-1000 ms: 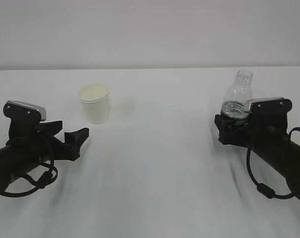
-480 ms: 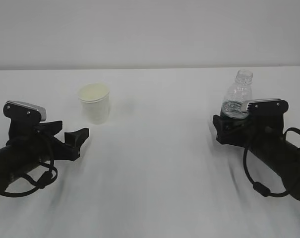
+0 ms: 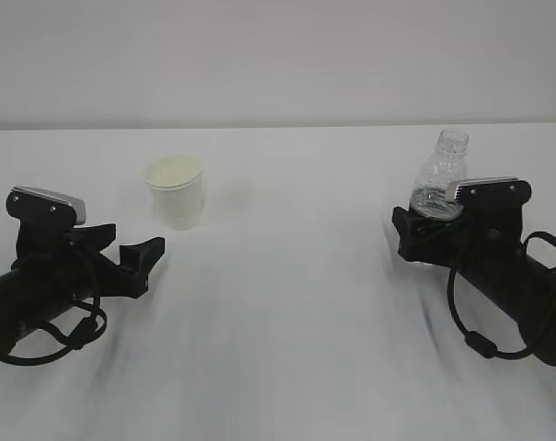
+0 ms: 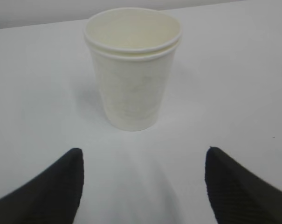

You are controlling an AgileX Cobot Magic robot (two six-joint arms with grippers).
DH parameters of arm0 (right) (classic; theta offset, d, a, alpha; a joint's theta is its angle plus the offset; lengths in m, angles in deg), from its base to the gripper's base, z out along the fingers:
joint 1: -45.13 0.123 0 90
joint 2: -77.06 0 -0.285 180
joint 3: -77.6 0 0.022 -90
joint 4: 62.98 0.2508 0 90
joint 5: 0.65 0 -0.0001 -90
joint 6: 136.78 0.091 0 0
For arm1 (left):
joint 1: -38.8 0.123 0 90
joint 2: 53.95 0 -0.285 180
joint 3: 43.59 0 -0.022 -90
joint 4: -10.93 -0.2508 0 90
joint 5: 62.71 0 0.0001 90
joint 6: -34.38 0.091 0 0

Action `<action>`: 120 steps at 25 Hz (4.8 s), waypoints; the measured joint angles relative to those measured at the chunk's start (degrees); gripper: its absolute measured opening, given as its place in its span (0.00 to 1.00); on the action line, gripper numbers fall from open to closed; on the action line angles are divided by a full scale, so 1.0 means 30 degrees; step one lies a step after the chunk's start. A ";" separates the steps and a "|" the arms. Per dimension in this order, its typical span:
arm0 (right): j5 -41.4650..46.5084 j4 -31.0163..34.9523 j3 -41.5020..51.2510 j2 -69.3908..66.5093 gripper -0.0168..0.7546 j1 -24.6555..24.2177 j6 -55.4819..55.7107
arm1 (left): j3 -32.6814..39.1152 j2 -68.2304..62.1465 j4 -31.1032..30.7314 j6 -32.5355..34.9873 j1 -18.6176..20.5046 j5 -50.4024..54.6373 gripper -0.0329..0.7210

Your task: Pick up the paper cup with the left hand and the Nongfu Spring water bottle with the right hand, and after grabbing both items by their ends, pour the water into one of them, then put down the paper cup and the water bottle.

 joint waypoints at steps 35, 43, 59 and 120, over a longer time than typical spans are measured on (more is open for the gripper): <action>-0.0043 -0.0559 0.0000 0.0000 0.55 0.0000 0.0031 | 0.0000 0.0000 0.0000 0.0000 0.0000 0.0000 0.82; 0.0229 -0.0598 0.0099 0.0265 0.55 0.0000 -0.0034 | 0.0000 0.0000 0.0000 0.0000 0.0000 0.0000 0.82; 0.0434 -0.0685 0.2346 0.3246 0.55 0.0000 -0.0625 | 0.0000 0.0000 -0.0581 0.0000 0.0000 0.0000 0.82; 0.0462 -0.1614 0.4244 0.5054 0.55 0.0000 -0.0700 | -0.6000 -0.3636 -0.0934 0.0000 0.0000 0.0000 0.89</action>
